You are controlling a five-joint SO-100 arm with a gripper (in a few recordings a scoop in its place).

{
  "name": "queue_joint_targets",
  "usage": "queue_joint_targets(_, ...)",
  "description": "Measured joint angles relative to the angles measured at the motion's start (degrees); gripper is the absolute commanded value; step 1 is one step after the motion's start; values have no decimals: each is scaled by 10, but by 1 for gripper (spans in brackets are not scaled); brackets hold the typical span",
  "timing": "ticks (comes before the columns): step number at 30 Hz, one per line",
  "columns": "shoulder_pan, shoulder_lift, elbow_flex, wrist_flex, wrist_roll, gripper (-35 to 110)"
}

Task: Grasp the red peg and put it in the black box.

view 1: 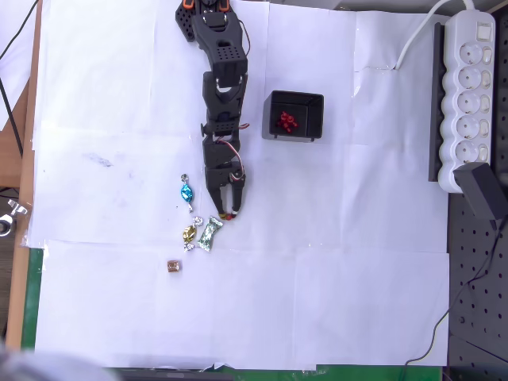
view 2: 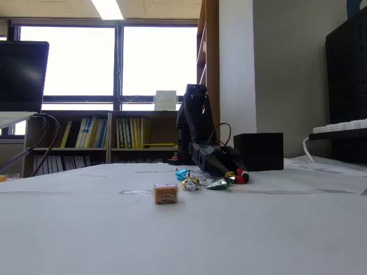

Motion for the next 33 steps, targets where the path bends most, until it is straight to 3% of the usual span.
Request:
queue_joint_targets(7,0,-30,-17,33,4,0)
queue_joint_targets(11,0,-104,-59,117,21,0)
queue_joint_targets(17,-3,-258,-32,456,101,0)
queue_joint_targets(26,-10,-319,266,1105,242,0)
queue_joint_targets(33,-86,-320,417,1356,319,0)
